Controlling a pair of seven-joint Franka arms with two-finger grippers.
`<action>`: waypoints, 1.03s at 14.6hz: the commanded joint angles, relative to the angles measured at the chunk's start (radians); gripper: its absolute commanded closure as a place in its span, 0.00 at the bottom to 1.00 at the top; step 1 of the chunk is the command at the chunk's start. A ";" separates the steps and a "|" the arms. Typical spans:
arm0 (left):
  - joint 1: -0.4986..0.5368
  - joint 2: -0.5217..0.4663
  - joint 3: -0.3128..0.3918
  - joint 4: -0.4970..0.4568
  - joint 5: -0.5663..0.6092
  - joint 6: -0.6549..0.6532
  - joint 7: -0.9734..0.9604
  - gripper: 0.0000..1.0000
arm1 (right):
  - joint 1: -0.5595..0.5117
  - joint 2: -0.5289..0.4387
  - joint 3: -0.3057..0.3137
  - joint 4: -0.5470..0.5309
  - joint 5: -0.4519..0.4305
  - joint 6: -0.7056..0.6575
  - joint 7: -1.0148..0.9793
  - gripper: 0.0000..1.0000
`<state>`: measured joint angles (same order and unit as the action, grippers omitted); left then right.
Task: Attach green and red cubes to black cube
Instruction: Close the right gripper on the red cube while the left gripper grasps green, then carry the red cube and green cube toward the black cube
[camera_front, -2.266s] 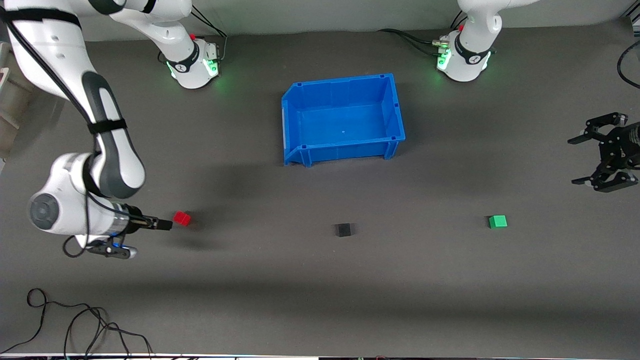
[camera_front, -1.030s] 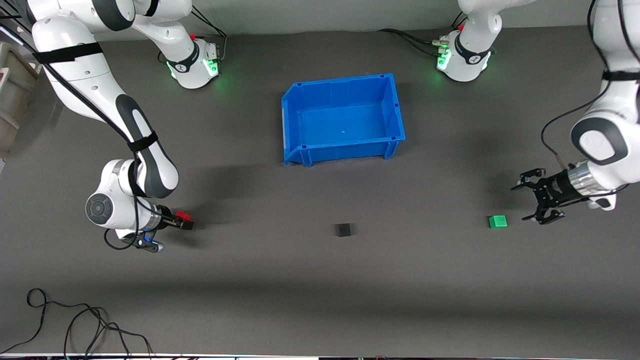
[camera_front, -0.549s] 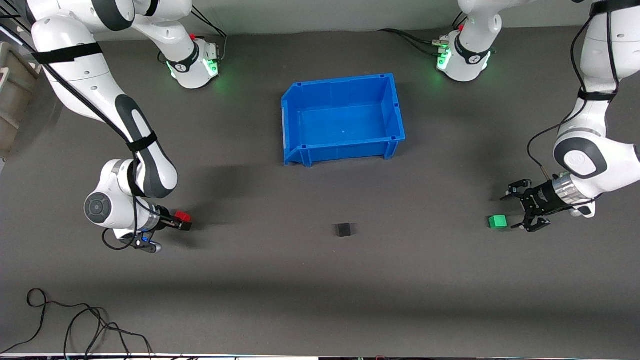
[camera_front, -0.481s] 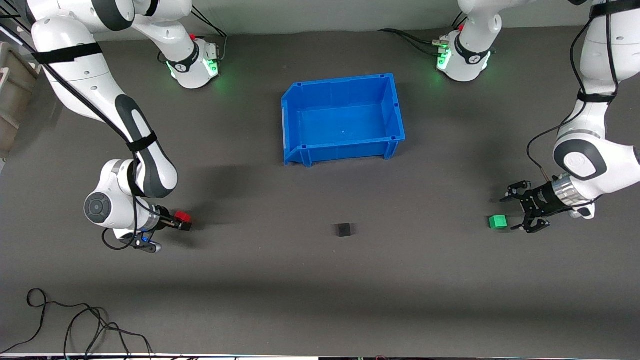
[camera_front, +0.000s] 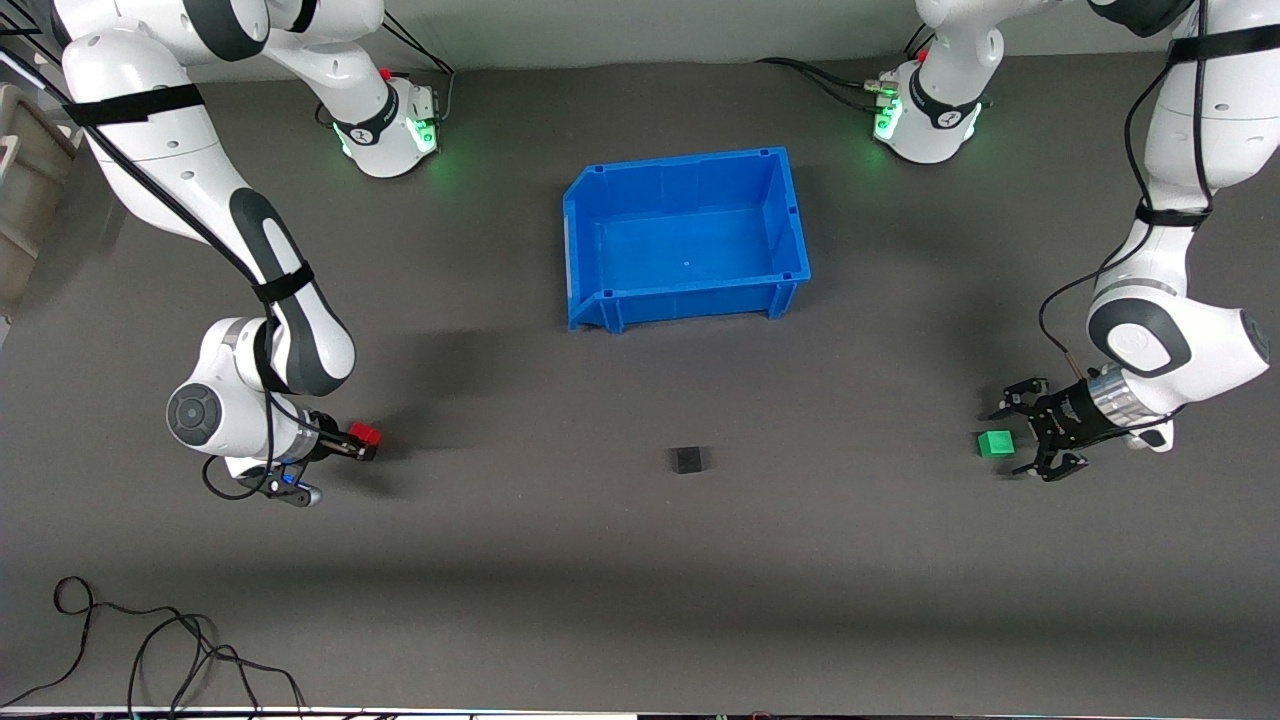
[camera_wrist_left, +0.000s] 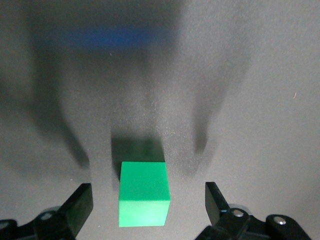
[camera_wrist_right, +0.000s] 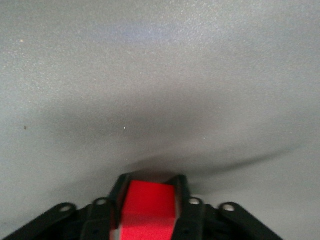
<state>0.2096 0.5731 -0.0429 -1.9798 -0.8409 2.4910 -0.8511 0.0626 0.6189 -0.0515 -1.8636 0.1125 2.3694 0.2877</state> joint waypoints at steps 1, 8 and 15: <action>-0.007 0.002 0.005 0.007 -0.021 0.009 0.018 0.25 | 0.010 -0.007 -0.005 -0.020 0.009 0.017 0.037 0.87; -0.004 -0.005 0.005 0.038 -0.003 -0.018 0.012 1.00 | 0.104 -0.019 -0.004 0.029 0.010 0.010 0.400 1.00; -0.002 -0.030 0.012 0.209 0.153 -0.329 -0.127 1.00 | 0.275 0.054 0.004 0.222 0.024 -0.041 0.887 1.00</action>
<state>0.2165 0.5516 -0.0334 -1.8118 -0.7422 2.2184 -0.9086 0.2754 0.6196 -0.0405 -1.7389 0.1162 2.3690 1.0511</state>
